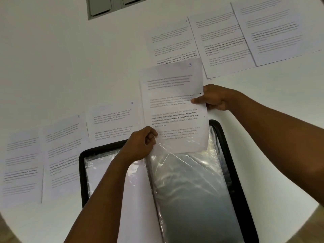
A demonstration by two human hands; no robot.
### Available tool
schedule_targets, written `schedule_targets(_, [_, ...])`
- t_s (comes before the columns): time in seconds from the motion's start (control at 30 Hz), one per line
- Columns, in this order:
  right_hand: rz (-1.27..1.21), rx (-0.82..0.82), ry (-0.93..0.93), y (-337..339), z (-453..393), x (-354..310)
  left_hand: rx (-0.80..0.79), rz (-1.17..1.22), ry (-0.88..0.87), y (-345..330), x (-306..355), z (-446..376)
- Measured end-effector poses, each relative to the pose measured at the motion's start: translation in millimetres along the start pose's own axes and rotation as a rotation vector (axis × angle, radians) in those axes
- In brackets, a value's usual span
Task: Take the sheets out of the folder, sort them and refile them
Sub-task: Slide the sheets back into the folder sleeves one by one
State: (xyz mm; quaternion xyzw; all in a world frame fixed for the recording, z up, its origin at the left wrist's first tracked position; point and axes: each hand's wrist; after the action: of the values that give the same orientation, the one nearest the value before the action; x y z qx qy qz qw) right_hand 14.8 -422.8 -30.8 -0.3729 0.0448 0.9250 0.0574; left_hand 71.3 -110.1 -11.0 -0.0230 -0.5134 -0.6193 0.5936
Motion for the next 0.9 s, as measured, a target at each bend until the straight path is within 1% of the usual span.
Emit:
schedule_targets(0.13, [0.034,-0.126,-0.037,-11,-2,2,0.012,-0.022,-0.015,-4,1,-3])
schedule_targets(0.2, [0.043,-0.153,-0.055,-13,-2,4,0.011,-0.051,-0.018,-6,0,-5])
schedule_targets(0.27, [0.038,-0.082,-0.025,-15,-3,5,0.013,-0.063,0.003,-8,0,-5])
schedule_targets(0.33, [-0.042,0.01,0.02,-19,-6,5,-0.007,-0.034,0.02,-10,5,-6])
schedule_targets(0.4, [-0.126,0.008,0.025,-20,-7,3,-0.033,-0.028,0.01,-18,16,-10])
schedule_targets(0.43, [-0.129,-0.009,0.022,-20,-6,2,-0.042,-0.035,-0.001,-23,23,-14])
schedule_targets(0.53, [-0.078,-0.008,0.033,-15,1,5,-0.105,-0.074,-0.067,-40,47,-29])
schedule_targets(0.6, [-0.008,-0.045,0.014,-14,3,5,-0.129,-0.072,-0.082,-45,55,-33])
schedule_targets(0.73, [0.208,-0.195,-0.088,-7,8,3,-0.078,-0.074,-0.075,-50,55,-36])
schedule_targets(0.8, [0.25,-0.244,-0.099,-4,11,3,-0.052,-0.081,-0.071,-50,54,-35])
schedule_targets(0.83, [0.242,-0.236,-0.084,-4,12,4,-0.043,-0.076,-0.069,-50,53,-34])
schedule_targets(0.9, [0.167,-0.15,-0.022,-7,10,6,-0.022,-0.063,-0.068,-50,52,-31])
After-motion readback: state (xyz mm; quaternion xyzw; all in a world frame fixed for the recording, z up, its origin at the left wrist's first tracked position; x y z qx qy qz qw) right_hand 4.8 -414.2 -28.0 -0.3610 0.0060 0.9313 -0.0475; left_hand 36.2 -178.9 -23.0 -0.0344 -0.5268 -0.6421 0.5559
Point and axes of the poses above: each hand's wrist, its own z-axis away from the middle knuckle, its own y-axis out of the back of the hand, x = y × z, and after that the axes turned 1 degree about -y, right-handed
